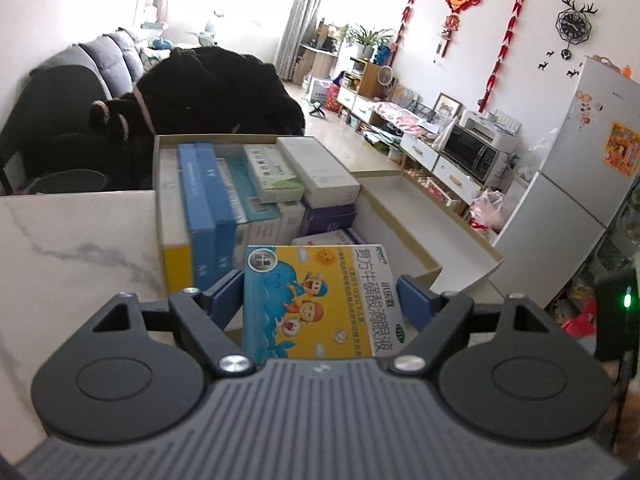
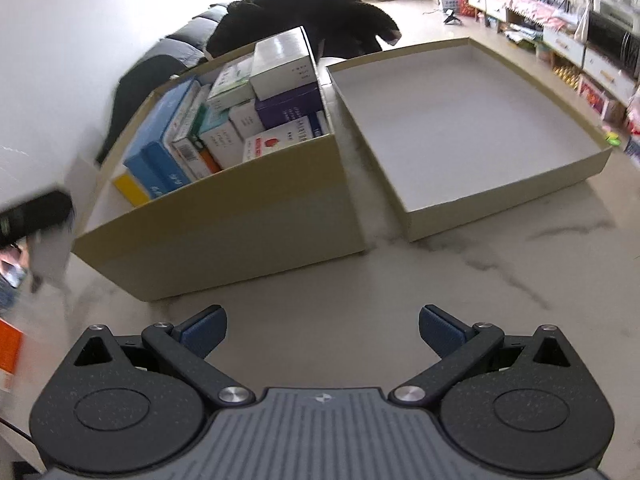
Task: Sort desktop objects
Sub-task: 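Lift and carry the cartoon box with the left tool over the deep box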
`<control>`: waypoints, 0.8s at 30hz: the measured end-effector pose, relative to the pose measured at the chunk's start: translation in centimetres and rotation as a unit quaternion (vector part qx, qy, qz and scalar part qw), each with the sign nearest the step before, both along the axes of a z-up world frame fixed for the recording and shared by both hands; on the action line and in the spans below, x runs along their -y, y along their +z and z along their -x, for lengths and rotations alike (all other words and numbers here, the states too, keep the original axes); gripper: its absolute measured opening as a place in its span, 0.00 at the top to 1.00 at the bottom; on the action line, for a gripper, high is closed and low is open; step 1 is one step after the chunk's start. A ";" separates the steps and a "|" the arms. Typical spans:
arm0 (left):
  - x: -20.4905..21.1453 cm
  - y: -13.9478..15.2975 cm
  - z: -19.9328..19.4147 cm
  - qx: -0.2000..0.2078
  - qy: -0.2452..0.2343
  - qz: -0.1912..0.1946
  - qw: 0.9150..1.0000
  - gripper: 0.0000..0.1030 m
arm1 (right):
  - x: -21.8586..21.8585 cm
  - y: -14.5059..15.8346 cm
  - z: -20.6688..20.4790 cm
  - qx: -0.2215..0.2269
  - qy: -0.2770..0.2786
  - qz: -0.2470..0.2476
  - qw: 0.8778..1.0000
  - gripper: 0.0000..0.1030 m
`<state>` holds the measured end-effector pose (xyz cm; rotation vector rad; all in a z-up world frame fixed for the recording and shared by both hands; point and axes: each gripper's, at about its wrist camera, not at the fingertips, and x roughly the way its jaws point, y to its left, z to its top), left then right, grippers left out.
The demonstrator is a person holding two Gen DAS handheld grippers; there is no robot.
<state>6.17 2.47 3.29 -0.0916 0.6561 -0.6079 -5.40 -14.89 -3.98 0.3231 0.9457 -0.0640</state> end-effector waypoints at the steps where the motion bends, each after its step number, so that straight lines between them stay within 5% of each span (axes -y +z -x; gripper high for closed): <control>1: 0.4 0.1 -0.5 -0.006 -0.003 0.002 1.000 0.20 | 0.1 0.0 -0.1 -0.001 0.000 0.001 1.000 0.00; 10: 4.4 -0.1 -5.6 -0.080 -0.015 0.015 0.997 0.20 | 1.0 0.1 0.1 0.006 -0.003 -0.012 1.000 0.00; 24: 8.4 -2.6 -11.2 -0.153 0.040 0.004 0.987 0.20 | 2.7 0.2 0.9 0.014 -0.018 -0.022 0.999 0.00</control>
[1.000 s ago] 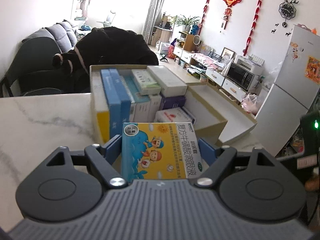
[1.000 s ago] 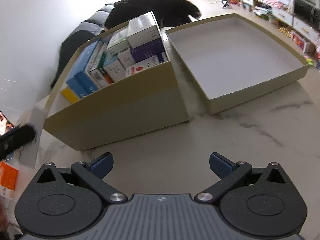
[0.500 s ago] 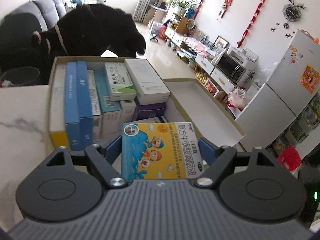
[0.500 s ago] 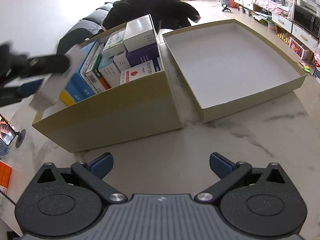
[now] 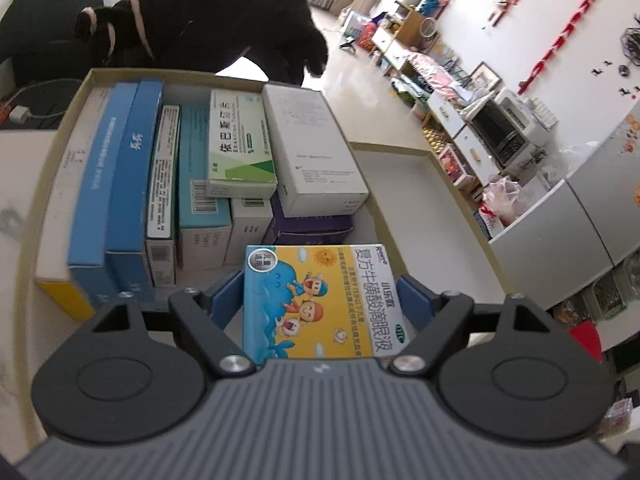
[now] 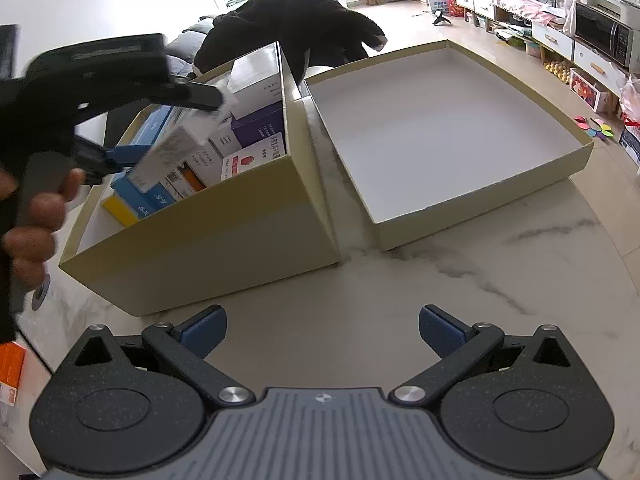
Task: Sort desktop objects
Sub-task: 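Lift and carry the cartoon box with the left tool over the deep box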
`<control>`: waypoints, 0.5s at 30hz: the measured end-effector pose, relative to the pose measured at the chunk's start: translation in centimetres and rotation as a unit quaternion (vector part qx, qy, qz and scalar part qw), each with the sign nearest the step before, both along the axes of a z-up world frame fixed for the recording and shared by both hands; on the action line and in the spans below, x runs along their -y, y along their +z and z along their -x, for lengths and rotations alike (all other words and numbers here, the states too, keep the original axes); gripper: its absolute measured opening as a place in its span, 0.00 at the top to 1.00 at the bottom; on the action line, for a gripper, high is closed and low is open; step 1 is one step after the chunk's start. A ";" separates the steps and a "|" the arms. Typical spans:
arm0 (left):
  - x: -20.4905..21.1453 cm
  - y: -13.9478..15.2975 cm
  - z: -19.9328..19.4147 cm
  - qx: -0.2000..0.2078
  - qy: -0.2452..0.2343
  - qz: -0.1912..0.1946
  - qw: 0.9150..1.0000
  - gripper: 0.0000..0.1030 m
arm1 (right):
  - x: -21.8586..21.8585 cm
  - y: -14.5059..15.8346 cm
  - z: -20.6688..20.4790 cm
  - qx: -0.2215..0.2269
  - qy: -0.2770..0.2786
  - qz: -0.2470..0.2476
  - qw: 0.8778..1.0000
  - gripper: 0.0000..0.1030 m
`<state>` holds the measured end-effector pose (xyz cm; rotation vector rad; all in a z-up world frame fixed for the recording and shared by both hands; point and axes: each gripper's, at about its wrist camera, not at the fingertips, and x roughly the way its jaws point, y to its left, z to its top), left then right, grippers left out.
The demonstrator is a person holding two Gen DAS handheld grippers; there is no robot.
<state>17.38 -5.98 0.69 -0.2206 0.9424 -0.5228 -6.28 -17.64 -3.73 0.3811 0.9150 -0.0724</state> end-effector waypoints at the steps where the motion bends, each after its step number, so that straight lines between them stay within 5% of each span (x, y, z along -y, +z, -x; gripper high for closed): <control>1: 0.2 -0.2 -0.2 -0.002 0.003 -0.002 1.000 0.20 | 0.1 0.0 0.1 0.000 -0.001 0.000 1.000 0.00; 15: 2.0 -2.5 -2.6 -0.042 0.056 -0.035 0.997 0.20 | 1.6 -0.4 0.5 -0.002 -0.015 -0.003 1.000 0.00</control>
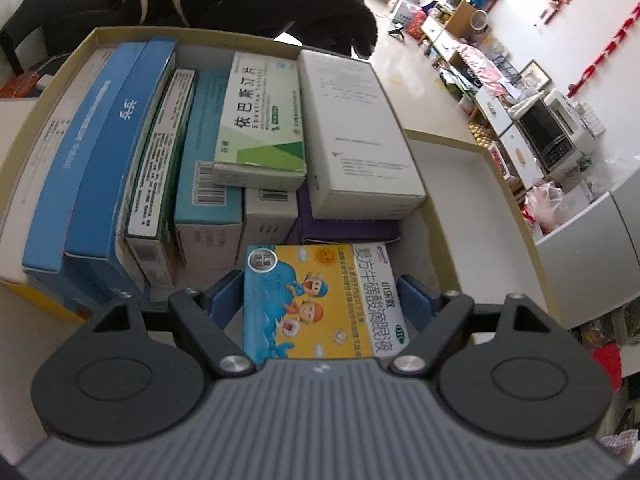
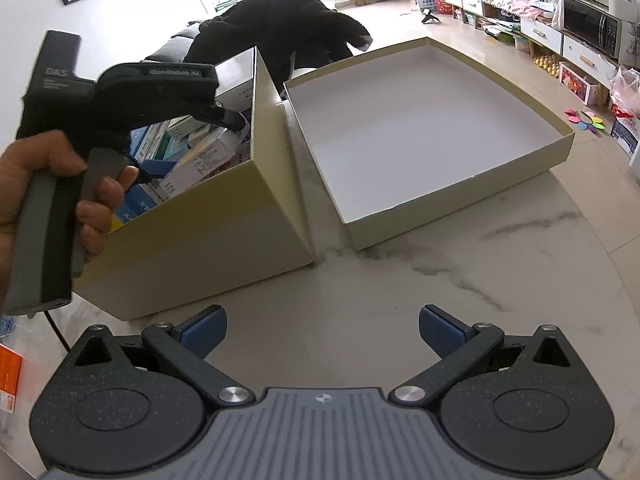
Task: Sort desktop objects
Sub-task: 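Lift and carry the cartoon box with the left tool over the deep box, then lower the cartoon box into the deep box and open the left tool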
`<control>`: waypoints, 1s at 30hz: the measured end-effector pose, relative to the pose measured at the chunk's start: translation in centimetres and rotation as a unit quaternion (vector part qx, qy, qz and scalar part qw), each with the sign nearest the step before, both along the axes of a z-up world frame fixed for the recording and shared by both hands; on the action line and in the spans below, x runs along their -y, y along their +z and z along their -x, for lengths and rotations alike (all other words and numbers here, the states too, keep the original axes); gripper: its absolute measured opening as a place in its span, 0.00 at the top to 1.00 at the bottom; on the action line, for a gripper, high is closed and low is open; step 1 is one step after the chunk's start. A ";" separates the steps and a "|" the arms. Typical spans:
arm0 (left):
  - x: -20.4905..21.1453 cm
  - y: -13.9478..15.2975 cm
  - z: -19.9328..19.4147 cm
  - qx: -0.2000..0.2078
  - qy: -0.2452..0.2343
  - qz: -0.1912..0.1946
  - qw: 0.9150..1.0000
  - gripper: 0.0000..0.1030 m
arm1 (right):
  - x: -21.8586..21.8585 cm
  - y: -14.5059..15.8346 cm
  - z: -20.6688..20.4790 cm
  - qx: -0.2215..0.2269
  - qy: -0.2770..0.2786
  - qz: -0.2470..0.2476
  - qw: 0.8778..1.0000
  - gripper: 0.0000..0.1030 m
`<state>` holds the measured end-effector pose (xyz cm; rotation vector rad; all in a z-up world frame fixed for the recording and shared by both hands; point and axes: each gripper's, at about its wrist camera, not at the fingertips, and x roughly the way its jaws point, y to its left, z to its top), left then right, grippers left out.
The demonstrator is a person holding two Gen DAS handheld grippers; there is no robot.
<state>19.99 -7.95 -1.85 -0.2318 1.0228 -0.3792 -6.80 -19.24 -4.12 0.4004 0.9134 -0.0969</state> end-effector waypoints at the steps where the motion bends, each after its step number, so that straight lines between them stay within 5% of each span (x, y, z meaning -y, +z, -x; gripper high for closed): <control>1: 0.0 -0.1 -0.1 -0.002 0.004 0.001 1.000 0.21 | 0.0 0.0 0.0 0.000 0.000 0.000 1.000 0.00; 14: -0.7 0.2 0.4 -0.013 0.001 0.024 1.000 0.17 | 0.0 0.2 0.2 0.002 -0.001 0.003 1.000 0.00; 22: -1.6 1.9 1.0 -0.006 -0.139 0.005 0.990 0.13 | -0.2 0.6 0.5 0.007 0.000 0.011 1.000 0.00; 30: -1.7 2.0 2.0 0.022 -0.239 -0.032 0.970 0.23 | -0.5 0.5 0.4 0.008 0.006 0.014 1.000 0.00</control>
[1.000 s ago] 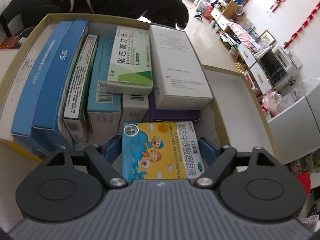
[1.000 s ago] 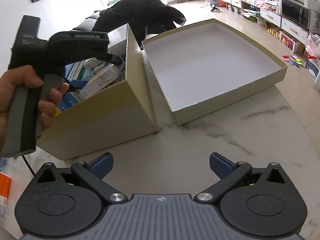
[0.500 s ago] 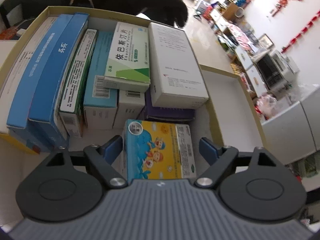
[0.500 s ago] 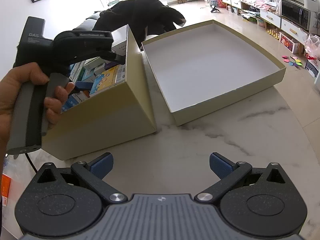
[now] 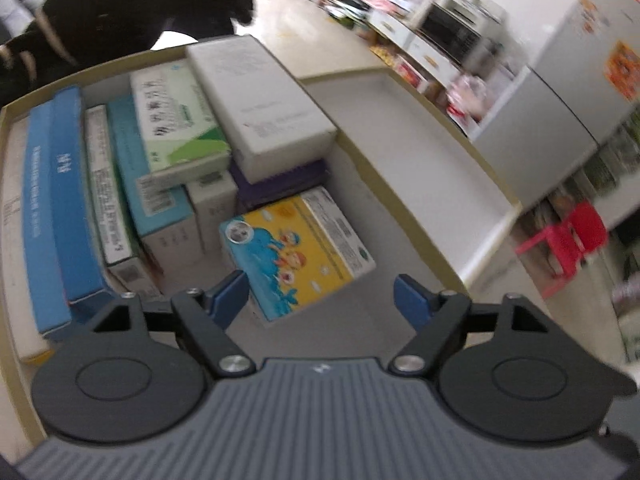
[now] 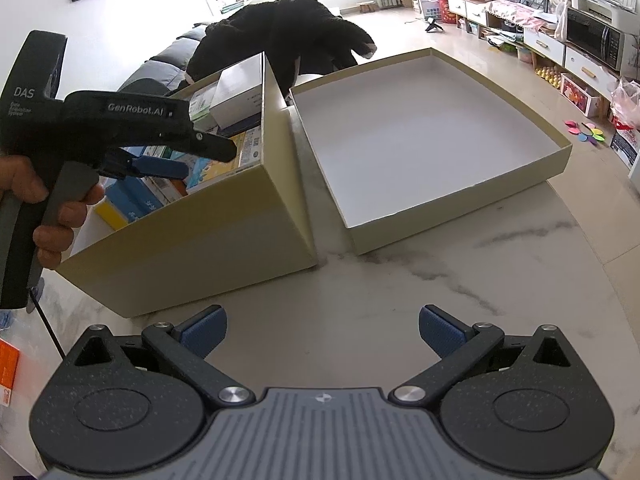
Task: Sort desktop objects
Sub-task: 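Lower the cartoon box into the deep box and open the left tool, then withdraw the open left tool up out of the deep box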
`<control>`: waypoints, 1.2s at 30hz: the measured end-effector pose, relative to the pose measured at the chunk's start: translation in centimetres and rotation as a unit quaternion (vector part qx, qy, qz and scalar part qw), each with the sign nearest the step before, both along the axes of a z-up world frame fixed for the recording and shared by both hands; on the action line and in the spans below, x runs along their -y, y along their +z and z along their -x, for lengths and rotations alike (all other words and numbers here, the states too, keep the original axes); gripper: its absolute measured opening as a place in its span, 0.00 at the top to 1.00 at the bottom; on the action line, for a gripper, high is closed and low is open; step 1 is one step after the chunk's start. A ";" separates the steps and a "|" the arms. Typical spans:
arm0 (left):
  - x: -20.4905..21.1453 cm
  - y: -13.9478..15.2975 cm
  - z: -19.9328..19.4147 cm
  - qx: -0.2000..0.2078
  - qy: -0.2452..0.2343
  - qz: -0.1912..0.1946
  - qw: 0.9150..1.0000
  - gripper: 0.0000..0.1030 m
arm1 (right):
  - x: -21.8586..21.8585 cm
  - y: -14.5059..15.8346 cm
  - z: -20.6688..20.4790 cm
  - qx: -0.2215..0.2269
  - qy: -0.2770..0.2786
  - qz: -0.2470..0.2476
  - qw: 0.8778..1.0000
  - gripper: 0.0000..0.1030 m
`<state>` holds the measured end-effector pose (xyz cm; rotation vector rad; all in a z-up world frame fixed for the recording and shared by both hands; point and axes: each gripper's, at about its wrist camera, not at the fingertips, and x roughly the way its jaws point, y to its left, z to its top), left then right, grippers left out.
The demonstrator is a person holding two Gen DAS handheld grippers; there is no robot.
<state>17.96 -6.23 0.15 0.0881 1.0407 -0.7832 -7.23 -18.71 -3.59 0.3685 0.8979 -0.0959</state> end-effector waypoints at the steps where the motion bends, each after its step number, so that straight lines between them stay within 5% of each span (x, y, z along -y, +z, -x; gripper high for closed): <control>1: 0.2 -0.1 0.0 0.003 -0.008 -0.005 1.000 0.23 | 0.0 0.0 0.0 0.000 0.000 0.000 1.000 0.00; 10: 0.4 -1.3 0.2 0.014 -0.014 -0.039 0.999 0.35 | -0.2 -0.3 -0.4 -0.003 0.000 0.003 1.000 0.00; 23: 0.1 -0.6 0.9 0.036 0.010 -0.027 0.999 0.33 | -0.6 0.2 -0.6 0.016 -0.004 0.020 1.000 0.00; 32: -4.4 2.7 4.2 0.122 0.062 0.025 0.990 0.10 | -1.8 1.3 -0.1 0.098 -0.007 0.037 0.994 0.00; 36: -6.8 3.2 5.8 0.138 0.099 0.064 0.983 0.00 | -2.1 0.9 -0.2 0.100 -0.005 0.013 0.995 0.00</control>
